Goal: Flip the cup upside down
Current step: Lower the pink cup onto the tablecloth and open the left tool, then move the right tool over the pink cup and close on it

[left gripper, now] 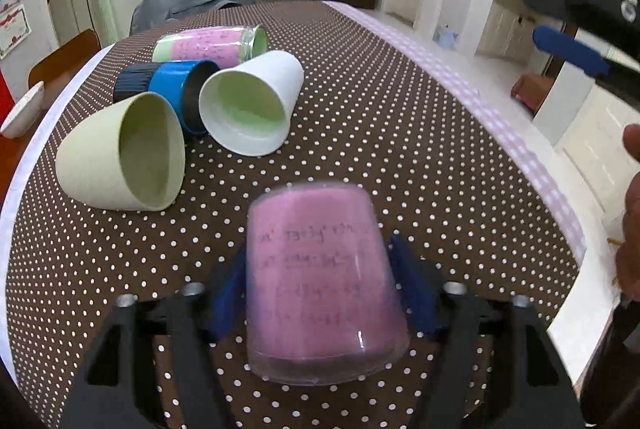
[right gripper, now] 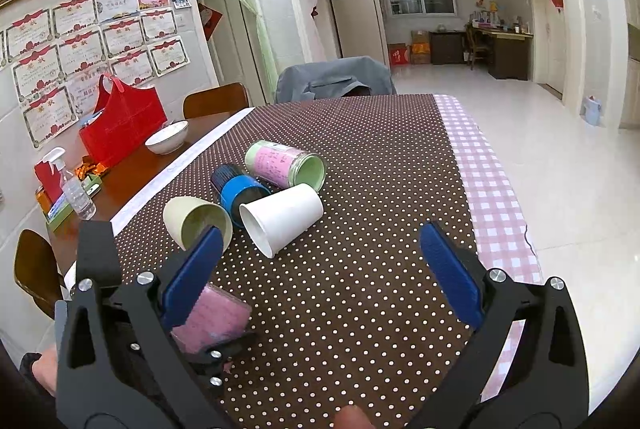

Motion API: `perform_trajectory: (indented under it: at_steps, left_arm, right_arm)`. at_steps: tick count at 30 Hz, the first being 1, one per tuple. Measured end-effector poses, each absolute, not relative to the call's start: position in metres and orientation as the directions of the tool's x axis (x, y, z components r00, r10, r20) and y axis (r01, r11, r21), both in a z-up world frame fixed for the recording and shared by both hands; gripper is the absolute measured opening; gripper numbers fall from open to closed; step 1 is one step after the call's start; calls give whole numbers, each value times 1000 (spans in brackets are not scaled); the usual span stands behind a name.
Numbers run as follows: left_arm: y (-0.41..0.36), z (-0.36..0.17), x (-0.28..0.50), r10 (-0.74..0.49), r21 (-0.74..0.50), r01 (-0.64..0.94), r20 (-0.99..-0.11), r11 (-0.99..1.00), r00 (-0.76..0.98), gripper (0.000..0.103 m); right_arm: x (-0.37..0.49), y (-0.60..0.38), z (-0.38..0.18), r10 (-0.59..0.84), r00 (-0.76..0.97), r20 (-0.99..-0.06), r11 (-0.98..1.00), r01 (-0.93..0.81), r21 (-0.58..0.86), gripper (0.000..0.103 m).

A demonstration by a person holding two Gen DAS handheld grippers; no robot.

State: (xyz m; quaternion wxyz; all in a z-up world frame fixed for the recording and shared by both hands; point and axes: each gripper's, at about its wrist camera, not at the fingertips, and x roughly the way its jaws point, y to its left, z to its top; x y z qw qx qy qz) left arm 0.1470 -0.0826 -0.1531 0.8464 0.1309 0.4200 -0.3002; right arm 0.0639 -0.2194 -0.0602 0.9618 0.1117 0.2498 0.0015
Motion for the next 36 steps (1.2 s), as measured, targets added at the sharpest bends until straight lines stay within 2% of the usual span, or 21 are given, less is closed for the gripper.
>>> perform_trajectory:
  at_steps: [1,10,28,33,36]
  left_arm:
    - [-83,-152,146,-390,-15,614,-784,789,483,90]
    - [-71,-133,134,-381,10,582,-747,813,545,90]
    - [1,-80,109,-317,-15,385,-598,923,736,90]
    - [27,-67,101,-274,-30,309,-548,951,790,90]
    - [42,-64,100,-246,-37,267,-530,963,811,90]
  right_arm:
    - [64,-219,-61,61,874,-482,975,51,216,97]
    - [66,-222,-64,100,860,-501,965,40,261,97]
    - [87,-196,-57,209,795,-570,955,-40,294,97]
    - [102,-188,-71,313,701,-640,927,-78,368,97]
    - [111,-184,-83,323,649,-689,923,-57,380,97]
